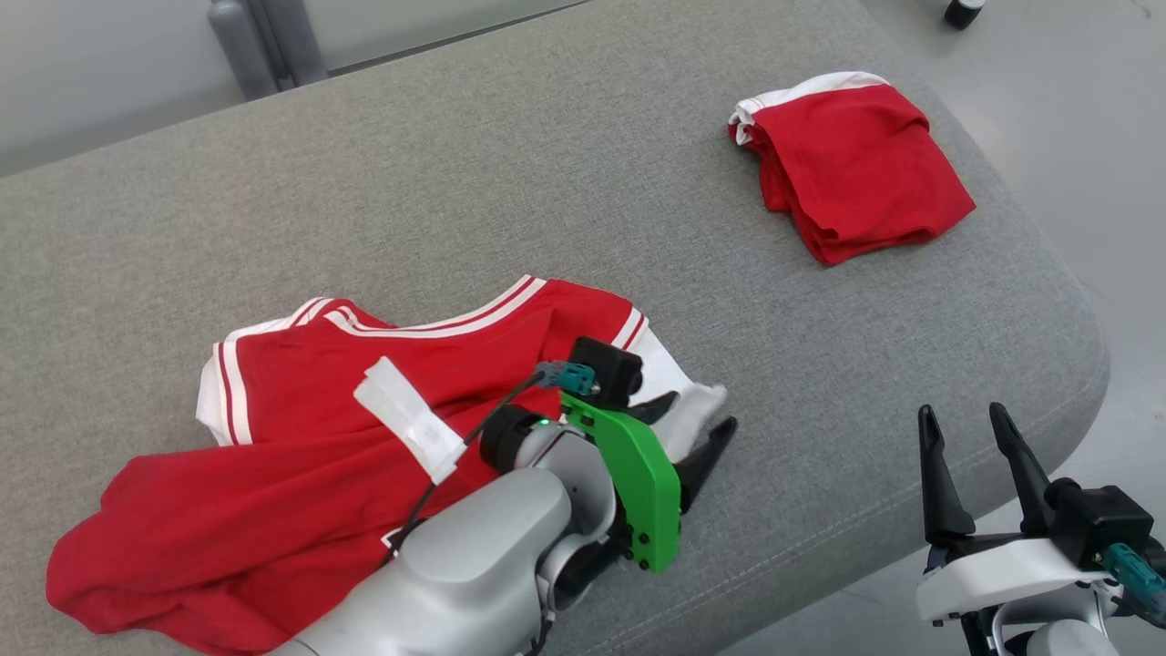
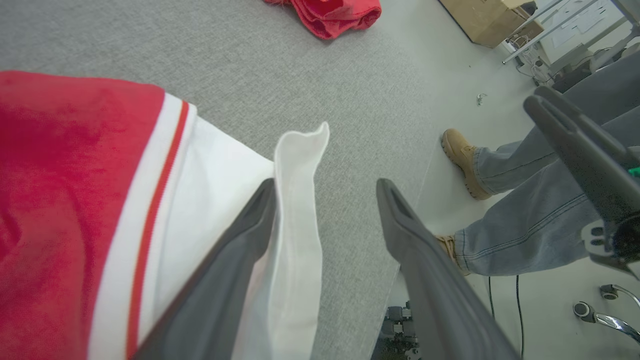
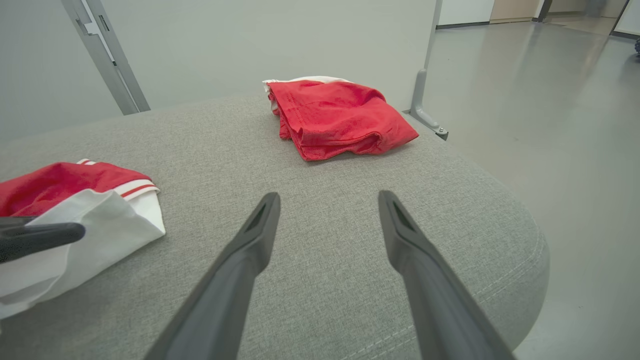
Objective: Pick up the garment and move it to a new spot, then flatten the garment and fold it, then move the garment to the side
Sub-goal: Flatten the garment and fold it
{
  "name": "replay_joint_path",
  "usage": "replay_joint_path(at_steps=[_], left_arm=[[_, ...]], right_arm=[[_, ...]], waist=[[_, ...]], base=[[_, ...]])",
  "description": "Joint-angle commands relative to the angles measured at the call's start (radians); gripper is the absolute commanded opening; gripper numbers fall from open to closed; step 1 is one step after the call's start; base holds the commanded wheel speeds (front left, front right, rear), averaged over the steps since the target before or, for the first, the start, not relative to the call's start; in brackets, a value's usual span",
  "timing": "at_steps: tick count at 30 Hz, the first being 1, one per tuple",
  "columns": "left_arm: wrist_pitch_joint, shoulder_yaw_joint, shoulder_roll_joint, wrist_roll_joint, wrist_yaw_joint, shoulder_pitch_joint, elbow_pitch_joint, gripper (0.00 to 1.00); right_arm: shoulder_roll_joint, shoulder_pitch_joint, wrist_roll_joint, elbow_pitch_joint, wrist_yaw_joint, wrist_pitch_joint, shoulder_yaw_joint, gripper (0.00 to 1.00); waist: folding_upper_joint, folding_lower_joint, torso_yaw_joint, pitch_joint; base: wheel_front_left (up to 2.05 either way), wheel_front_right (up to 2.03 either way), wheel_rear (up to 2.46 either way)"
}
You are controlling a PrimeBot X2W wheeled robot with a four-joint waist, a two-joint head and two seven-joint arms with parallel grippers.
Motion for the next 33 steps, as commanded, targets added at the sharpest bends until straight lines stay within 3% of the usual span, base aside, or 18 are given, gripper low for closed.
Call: replay_joint_path(at_steps=[1,6,13,18,27,31,33], left_arm=[[-0.008,-0.010,-0.001,0.011,-0.004,0.014,-0.024,1.00],[-0.025,-0.043,0.001,0.027,-0.011,0.056,-0.135,1.00],[-0.156,0.017,0.017,-0.027,0.066,0.111,-0.202,1.00],[-0.222,0.105,0.150,-0.068,0.151,0.212,-0.277,1.00],[-0.266,0.308,0.471,-0.138,0.344,0.466,-0.587,1.00],[-0.273,0.414,0.567,-0.157,0.414,0.568,-0.645,1.00],[-0.273,0.435,0.578,-0.167,0.427,0.589,-0.652,1.00]], right_arm=[[-0.001,-0.007,0.003,0.002,-0.002,0.000,-0.002,1.00],[-0.001,-0.002,0.003,0.007,-0.001,0.000,-0.009,1.00],[-0.001,0.029,-0.017,-0.003,-0.002,0.000,-0.037,1.00],[-0.001,0.063,-0.033,-0.010,-0.001,0.000,-0.057,1.00],[-0.002,0.083,-0.059,-0.023,-0.002,0.000,-0.062,1.00],[-0.002,0.084,-0.076,-0.024,-0.001,0.000,-0.057,1.00],[-0.002,0.086,-0.080,-0.023,-0.001,0.000,-0.057,1.00]], waist=[[0.0000,0.0000,0.001,0.000],[0.0000,0.0000,0.013,-0.007],[0.0000,0.0000,0.074,-0.045],[0.0000,0.0000,0.140,-0.071],[0.0000,0.0000,0.250,-0.084],[0.0000,0.0000,0.286,-0.089],[0.0000,0.0000,0.293,-0.091]], base=[[0.00,0.00,0.00],[0.00,0.00,0.00],[0.00,0.00,0.00],[0.00,0.00,0.00],[0.00,0.00,0.00],[0.00,0.00,0.00],[0.00,0.00,0.00]])
